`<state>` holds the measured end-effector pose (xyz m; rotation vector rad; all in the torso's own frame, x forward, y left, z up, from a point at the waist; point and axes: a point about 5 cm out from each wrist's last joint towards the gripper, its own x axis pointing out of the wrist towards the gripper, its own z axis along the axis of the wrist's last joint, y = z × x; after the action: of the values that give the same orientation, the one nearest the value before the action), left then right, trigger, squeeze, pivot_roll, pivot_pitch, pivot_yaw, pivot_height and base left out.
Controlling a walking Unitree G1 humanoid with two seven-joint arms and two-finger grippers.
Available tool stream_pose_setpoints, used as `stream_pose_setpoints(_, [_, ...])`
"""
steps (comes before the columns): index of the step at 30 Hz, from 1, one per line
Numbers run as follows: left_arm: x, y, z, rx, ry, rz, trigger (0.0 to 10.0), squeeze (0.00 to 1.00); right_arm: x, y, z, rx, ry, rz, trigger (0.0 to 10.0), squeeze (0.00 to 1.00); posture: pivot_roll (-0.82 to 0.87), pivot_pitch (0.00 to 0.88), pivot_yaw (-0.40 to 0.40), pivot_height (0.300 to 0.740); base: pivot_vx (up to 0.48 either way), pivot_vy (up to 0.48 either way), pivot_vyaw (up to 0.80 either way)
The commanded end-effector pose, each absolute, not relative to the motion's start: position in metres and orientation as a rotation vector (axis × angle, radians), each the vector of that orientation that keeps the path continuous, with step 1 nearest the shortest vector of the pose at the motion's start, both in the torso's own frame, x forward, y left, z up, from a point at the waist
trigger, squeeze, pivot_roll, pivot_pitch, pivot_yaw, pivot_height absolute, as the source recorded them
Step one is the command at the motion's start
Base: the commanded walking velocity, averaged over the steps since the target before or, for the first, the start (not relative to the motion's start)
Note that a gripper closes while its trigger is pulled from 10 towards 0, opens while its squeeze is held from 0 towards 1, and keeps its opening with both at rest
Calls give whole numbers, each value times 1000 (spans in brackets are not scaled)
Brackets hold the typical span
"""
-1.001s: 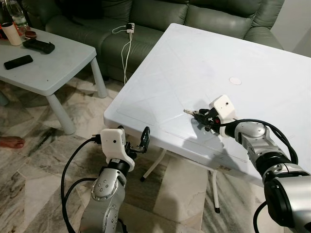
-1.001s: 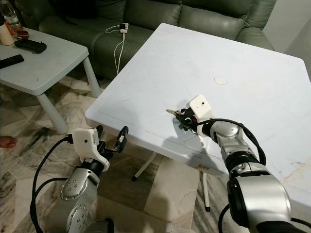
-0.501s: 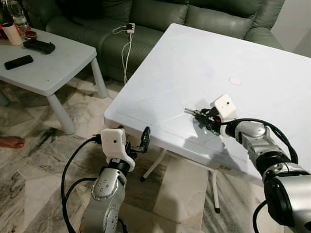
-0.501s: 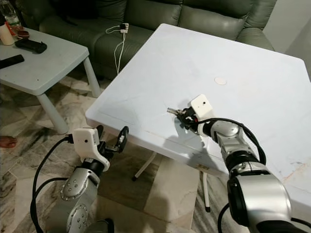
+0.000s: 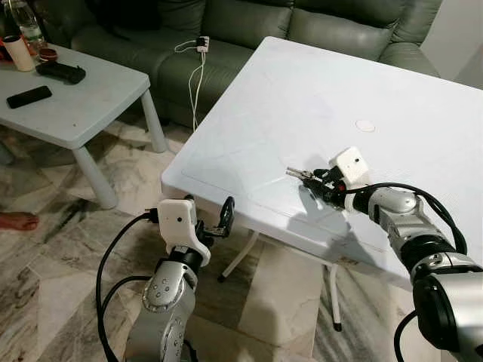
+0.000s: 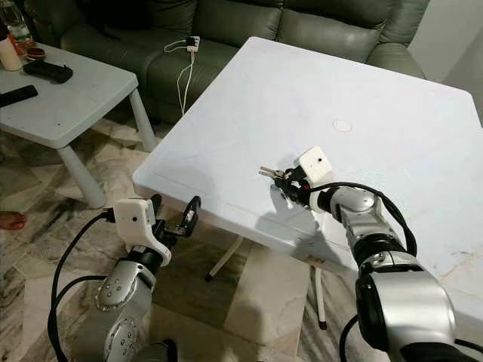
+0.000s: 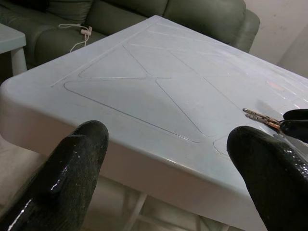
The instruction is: Hang keys on a hook
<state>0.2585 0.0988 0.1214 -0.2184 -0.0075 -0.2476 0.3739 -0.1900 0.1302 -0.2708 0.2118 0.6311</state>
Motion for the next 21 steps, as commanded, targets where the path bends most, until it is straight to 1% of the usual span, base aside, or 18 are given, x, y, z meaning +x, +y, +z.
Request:
stream_pose_setpoints(1, [259, 88, 127, -255, -24, -266, 10000, 0, 374, -198, 133, -264, 222, 609, 10000, 0, 81, 132, -116, 740, 0, 0, 0])
stream_pose_setpoints(21, [262, 78, 130, -217, -13, -360, 10000, 0, 374, -199, 131, -273, 224, 600, 10000, 0, 74, 132, -100, 740, 0, 0, 0])
